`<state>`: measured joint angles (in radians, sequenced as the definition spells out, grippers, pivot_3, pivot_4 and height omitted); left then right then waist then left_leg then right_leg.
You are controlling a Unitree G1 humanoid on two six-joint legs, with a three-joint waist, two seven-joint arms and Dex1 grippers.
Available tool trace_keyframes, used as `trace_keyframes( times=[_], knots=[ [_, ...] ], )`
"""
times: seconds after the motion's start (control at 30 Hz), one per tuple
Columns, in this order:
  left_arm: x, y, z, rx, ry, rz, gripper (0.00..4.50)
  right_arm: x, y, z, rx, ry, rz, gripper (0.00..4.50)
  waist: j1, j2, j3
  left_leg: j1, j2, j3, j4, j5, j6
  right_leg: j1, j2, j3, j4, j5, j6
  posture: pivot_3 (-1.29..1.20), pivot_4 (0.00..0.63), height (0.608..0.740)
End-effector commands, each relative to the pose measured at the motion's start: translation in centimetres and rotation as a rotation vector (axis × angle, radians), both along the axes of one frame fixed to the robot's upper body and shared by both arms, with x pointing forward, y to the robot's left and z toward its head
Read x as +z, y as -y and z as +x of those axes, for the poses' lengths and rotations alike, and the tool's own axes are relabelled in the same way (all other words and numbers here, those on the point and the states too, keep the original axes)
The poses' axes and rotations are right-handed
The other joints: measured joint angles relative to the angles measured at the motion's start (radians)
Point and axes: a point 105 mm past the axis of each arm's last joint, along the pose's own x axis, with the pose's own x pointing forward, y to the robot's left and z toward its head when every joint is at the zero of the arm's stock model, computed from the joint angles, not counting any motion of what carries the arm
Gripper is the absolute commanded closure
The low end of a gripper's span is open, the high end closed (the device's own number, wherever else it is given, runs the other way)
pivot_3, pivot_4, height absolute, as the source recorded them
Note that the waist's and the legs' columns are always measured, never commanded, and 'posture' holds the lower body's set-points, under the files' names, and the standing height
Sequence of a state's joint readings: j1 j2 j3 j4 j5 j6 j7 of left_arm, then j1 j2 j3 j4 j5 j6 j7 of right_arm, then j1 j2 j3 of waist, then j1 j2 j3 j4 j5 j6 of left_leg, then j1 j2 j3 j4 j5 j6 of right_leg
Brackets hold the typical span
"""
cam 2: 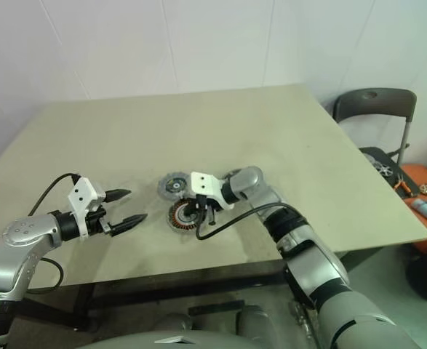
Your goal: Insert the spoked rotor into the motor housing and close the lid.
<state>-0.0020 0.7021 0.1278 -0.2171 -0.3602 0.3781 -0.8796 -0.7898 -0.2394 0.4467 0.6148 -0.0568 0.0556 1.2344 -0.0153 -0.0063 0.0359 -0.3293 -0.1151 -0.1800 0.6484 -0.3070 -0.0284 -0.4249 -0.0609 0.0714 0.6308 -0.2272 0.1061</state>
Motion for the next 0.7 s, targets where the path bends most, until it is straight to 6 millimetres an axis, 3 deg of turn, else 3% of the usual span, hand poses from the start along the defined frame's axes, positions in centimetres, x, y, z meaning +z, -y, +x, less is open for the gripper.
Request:
trace_keyframes(
  times=[0.03,0.57,0.7],
  knots=[
    [1.0,0.5,0.1,-0.025,0.042,0.008,0.0,1.3,-0.4,0.7,0.0,0.045,0.024,4.47,-0.001,0.0,0.0,0.0,0.0,0.0,0.0,0.0,0.0,0.0,0.0,0.0,0.0,0.0,0.0,0.0,0.0,0.74],
    [0.9,0.8,0.4,-0.028,0.047,0.004,0.0,3.5,-1.2,0.5,-0.014,-0.002,0.144,4.47,0.0,0.0,0.0,0.001,0.0,0.0,-0.001,0.0,0.0,0.0,0.0,0.0,0.0,0.0,0.0,0.0,0.0,0.74],
    [0.8,0.7,0.4,-0.025,0.047,0.006,0.0,3.2,-0.8,0.5,-0.017,0.006,0.124,4.47,0.0,0.0,0.0,0.001,0.0,0.0,-0.001,0.0,0.0,0.0,0.0,0.0,0.0,0.0,0.0,0.0,0.0,0.74]
  ],
)
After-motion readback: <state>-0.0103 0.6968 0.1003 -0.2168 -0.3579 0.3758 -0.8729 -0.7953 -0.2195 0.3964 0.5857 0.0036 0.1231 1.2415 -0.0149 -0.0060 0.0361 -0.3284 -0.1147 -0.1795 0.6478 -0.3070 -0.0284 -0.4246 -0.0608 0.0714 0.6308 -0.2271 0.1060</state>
